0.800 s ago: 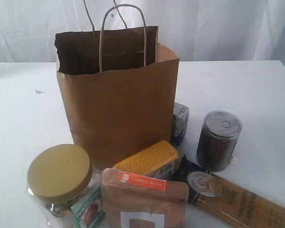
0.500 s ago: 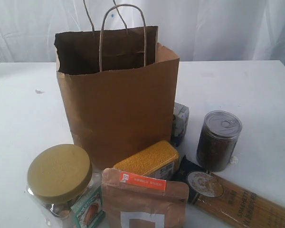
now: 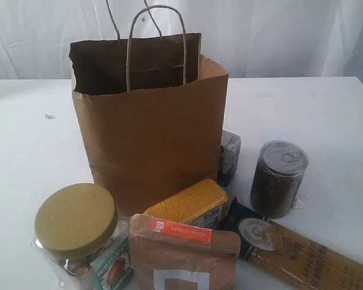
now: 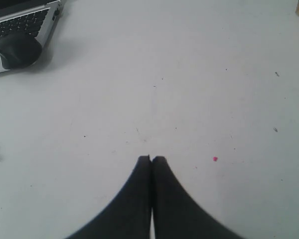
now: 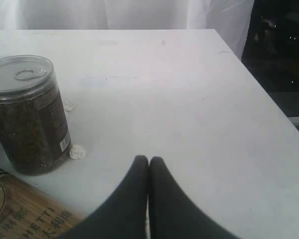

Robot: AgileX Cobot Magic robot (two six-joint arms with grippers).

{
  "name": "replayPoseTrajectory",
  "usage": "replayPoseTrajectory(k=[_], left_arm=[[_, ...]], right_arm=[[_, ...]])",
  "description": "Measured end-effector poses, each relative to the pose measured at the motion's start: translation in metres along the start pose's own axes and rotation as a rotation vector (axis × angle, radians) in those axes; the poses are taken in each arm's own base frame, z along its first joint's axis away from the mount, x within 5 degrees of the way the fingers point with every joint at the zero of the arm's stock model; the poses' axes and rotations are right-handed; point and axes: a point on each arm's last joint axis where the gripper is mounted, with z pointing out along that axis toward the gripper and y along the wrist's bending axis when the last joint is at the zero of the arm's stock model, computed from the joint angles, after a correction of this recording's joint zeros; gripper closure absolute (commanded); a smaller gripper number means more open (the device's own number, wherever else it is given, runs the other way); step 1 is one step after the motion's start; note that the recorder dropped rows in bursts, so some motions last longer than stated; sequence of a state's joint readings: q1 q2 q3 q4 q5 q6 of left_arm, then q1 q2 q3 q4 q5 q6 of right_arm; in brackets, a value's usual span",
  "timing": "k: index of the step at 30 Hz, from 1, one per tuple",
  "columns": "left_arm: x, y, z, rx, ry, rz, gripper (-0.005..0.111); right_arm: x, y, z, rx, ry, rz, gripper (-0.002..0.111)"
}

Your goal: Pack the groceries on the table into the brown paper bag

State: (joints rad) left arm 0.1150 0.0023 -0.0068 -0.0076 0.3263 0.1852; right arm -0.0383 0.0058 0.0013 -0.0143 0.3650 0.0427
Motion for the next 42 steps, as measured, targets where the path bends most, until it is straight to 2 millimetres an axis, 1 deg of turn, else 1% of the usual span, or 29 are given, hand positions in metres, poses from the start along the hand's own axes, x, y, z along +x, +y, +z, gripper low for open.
replayPoseTrajectory(k=[3,9,11,17,20,23,26,29,31,32,34,35,36,38,39,40,42], left_arm=[[0.000,0.000,0.000,0.000,0.000,0.000,0.107],[0.000,0.000,0.000,0.000,0.000,0.000,0.107],[0.000,0.000,0.000,0.000,0.000,0.000,0.107],[0.000,0.000,0.000,0.000,0.000,0.000,0.107],[0.000,0.000,0.000,0.000,0.000,0.000,0.107],[0.000,0.000,0.000,0.000,0.000,0.000,0.107],[0.000,0.000,0.000,0.000,0.000,0.000,0.107],[0.000,0.000,0.000,0.000,0.000,0.000,0.107],[0.000,0.000,0.000,0.000,0.000,0.000,0.107],[0.000,0.000,0.000,0.000,0.000,0.000,0.107],[0.000,0.000,0.000,0.000,0.000,0.000,0.107],[0.000,0.000,0.000,0.000,0.000,0.000,0.107],[0.000,0.000,0.000,0.000,0.000,0.000,0.107],[0.000,0.000,0.000,0.000,0.000,0.000,0.107],[0.000,0.000,0.000,0.000,0.000,0.000,0.107],[0.000,0.000,0.000,0.000,0.000,0.000,0.107],[0.000,0.000,0.000,0.000,0.000,0.000,0.107]], right_arm=[[0.000,0.000,0.000,0.003,0.000,-0.017,0.108],[-0.002,-0.004,0.000,0.042,-0.017,-0.250,0.108],[-0.005,-0.004,0.000,0.048,-0.047,-0.291,0.108],[-0.019,-0.001,-0.002,0.046,-0.202,-0.311,0.108],[-0.027,0.000,-0.004,0.040,-0.300,-0.291,0.108],[-0.039,0.003,-0.009,0.015,-0.448,-0.202,0.108],[-0.059,0.006,-0.022,-0.063,-0.703,-0.032,0.108],[-0.083,0.008,-0.051,-0.258,-1.070,0.255,0.108],[-0.099,0.006,-0.068,-0.352,-1.193,0.390,0.108],[-0.109,0.005,-0.076,-0.385,-1.220,0.442,0.108],[-0.126,0.005,-0.080,-0.395,-1.156,0.502,0.108],[-0.135,0.006,-0.080,-0.375,-1.088,0.501,0.108],[-0.141,0.007,-0.078,-0.350,-1.020,0.485,0.108],[-0.149,0.007,-0.065,-0.255,-0.816,0.431,0.108],[-0.151,0.007,-0.059,-0.213,-0.731,0.408,0.108],[-0.148,0.005,-0.048,-0.159,-0.613,0.390,0.108],[-0.137,0.002,-0.025,-0.059,-0.373,0.357,0.108]])
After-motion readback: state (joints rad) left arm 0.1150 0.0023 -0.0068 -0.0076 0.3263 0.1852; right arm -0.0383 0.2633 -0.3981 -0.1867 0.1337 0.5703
